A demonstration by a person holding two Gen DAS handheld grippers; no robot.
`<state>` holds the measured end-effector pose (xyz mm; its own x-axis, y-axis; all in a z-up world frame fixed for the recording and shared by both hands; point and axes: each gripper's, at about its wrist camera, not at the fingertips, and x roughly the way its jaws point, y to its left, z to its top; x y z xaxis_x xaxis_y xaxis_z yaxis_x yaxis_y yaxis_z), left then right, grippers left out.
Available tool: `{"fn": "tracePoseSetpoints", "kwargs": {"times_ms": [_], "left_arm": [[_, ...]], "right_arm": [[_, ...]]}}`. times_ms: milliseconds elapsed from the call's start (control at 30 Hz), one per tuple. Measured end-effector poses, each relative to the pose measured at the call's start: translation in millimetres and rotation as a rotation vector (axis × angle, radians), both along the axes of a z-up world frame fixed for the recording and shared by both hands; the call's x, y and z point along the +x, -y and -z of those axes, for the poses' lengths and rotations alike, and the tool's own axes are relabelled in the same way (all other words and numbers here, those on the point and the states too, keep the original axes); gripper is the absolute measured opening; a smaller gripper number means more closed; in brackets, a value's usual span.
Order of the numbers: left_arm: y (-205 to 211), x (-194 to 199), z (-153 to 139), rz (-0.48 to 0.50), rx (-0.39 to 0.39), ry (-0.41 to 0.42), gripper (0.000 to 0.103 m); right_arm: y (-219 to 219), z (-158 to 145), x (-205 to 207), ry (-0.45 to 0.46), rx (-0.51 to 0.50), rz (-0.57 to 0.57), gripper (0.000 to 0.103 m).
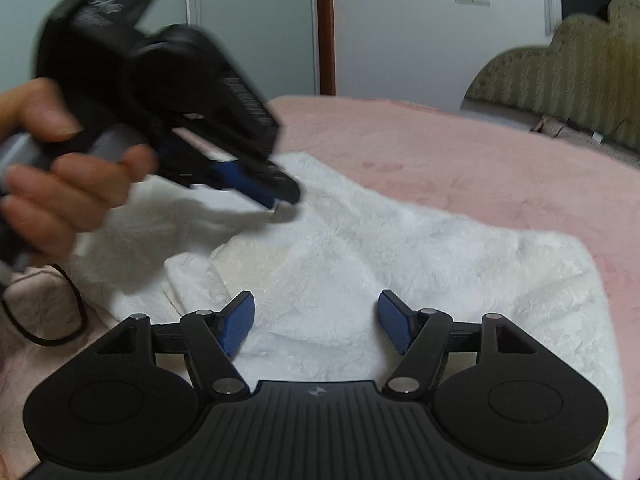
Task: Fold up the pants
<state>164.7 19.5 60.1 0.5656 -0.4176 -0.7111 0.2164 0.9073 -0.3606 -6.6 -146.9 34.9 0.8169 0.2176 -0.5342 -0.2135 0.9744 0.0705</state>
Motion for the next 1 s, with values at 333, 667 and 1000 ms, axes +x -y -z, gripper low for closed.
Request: {"fn": "tracePoseSetpoints", "kwargs": {"times_ms": [333, 667, 1000], "left_arm": [[-62, -68, 1, -0.059, 0.139, 0.1, 0.04], [-156, -131, -29, -0.331, 0.175, 0.243, 0.05], [-284, -136, -6, -0.673, -0.275, 0.028, 0.049]], "right_arm": [[-38, 1, -1, 0.008, -0.07, -0.157, 0.073], [-90, -16, -11, 0.15, -0.155, -0.327, 0.073], [-198, -12, -6, 0.291, -0.316, -0.636, 0.05]]}}
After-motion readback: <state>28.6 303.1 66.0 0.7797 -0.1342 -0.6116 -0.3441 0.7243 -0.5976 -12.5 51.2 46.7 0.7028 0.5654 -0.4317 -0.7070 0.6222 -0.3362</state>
